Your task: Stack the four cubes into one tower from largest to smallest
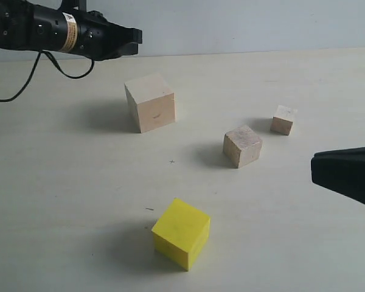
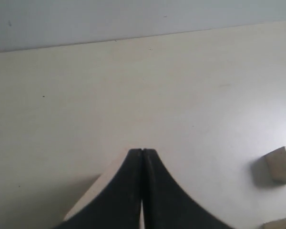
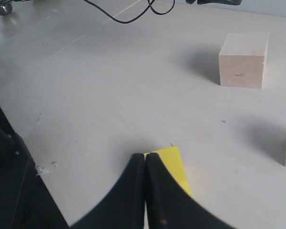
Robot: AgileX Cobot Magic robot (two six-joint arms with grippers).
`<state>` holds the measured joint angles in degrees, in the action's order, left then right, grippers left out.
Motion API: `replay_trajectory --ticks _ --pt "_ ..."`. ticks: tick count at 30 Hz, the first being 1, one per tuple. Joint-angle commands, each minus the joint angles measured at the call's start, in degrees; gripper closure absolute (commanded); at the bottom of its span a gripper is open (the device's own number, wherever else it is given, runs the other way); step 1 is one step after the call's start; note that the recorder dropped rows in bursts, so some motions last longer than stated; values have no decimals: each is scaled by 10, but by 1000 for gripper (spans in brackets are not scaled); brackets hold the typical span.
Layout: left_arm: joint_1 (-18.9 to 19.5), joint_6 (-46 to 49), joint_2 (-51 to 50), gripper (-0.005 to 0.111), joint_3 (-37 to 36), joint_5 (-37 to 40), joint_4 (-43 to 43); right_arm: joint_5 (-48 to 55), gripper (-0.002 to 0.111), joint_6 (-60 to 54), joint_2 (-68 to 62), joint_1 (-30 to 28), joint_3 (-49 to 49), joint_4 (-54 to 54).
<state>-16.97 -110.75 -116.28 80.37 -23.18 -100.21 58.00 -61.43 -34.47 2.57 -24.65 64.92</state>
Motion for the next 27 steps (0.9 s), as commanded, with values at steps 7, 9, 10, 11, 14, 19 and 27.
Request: replay_trajectory --ticks 7,9,10,11,14,19,27 --pt "-2 -23 -104 107 113 9 3 -7 108 -5 -8 1 -3 6" --pt "-2 -23 -118 107 124 9 3 -7 108 -5 -8 1 -3 5" --pt "-2 -24 -125 107 127 9 3 -8 108 -5 -8 1 -3 5" --pt "-2 -24 -129 107 128 9 3 -8 108 -5 -8 1 -3 5" --pt "-2 -30 -140 107 129 3 3 -11 108 -5 -8 1 -3 4" --pt "-2 -35 -158 107 129 -22 3 -12 108 -5 -8 1 -3 4" --pt "-2 -30 -165 107 129 -57 3 -13 108 -5 -8 1 -3 4"
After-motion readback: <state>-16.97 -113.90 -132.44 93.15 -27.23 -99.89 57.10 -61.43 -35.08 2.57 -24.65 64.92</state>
